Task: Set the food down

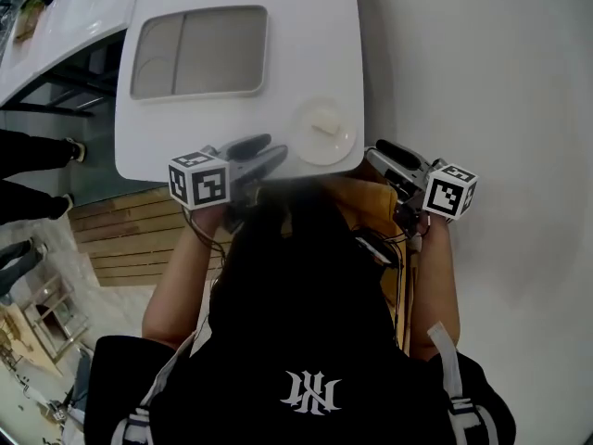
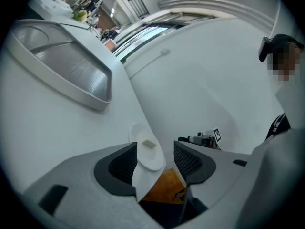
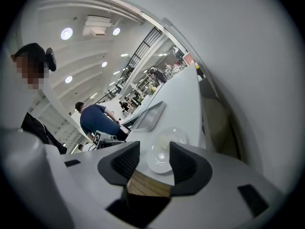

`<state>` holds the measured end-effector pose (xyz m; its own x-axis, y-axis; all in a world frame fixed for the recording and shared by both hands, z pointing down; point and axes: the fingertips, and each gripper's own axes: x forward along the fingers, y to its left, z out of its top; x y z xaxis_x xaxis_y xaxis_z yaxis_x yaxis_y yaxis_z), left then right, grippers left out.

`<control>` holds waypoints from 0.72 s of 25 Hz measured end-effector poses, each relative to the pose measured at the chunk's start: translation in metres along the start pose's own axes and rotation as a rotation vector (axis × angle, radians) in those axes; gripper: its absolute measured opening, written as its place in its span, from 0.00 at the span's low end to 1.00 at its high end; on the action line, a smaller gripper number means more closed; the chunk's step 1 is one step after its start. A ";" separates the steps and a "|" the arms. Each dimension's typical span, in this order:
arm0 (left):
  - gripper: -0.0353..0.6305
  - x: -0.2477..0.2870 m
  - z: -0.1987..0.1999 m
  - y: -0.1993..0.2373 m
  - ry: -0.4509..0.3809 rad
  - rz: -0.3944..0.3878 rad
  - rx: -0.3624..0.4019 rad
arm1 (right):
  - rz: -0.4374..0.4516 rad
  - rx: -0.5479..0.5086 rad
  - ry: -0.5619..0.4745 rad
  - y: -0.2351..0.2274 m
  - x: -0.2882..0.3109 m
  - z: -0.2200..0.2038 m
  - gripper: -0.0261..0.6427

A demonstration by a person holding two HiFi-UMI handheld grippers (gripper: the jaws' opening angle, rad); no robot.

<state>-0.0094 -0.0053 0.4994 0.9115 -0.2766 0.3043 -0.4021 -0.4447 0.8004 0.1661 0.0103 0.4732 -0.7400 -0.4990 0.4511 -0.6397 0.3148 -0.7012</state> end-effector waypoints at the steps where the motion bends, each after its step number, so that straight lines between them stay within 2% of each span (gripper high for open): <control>1: 0.37 0.005 0.000 0.008 0.014 0.021 -0.021 | 0.007 0.024 0.026 -0.010 0.008 -0.001 0.31; 5: 0.37 0.027 -0.008 0.015 0.118 0.083 -0.070 | 0.019 0.100 0.143 -0.038 0.020 -0.005 0.31; 11: 0.37 0.048 -0.015 0.025 0.252 0.188 -0.082 | 0.096 0.183 0.292 -0.062 0.046 -0.016 0.30; 14: 0.37 0.052 -0.016 0.031 0.280 0.215 -0.102 | 0.082 0.171 0.359 -0.071 0.053 -0.024 0.29; 16: 0.37 0.053 -0.017 0.033 0.286 0.222 -0.118 | 0.082 0.180 0.370 -0.073 0.054 -0.026 0.25; 18: 0.37 0.056 -0.018 0.033 0.295 0.213 -0.139 | 0.099 0.203 0.371 -0.072 0.054 -0.026 0.24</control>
<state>0.0298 -0.0196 0.5521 0.8026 -0.0846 0.5905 -0.5880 -0.2786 0.7593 0.1672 -0.0183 0.5619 -0.8441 -0.1391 0.5178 -0.5353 0.1624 -0.8289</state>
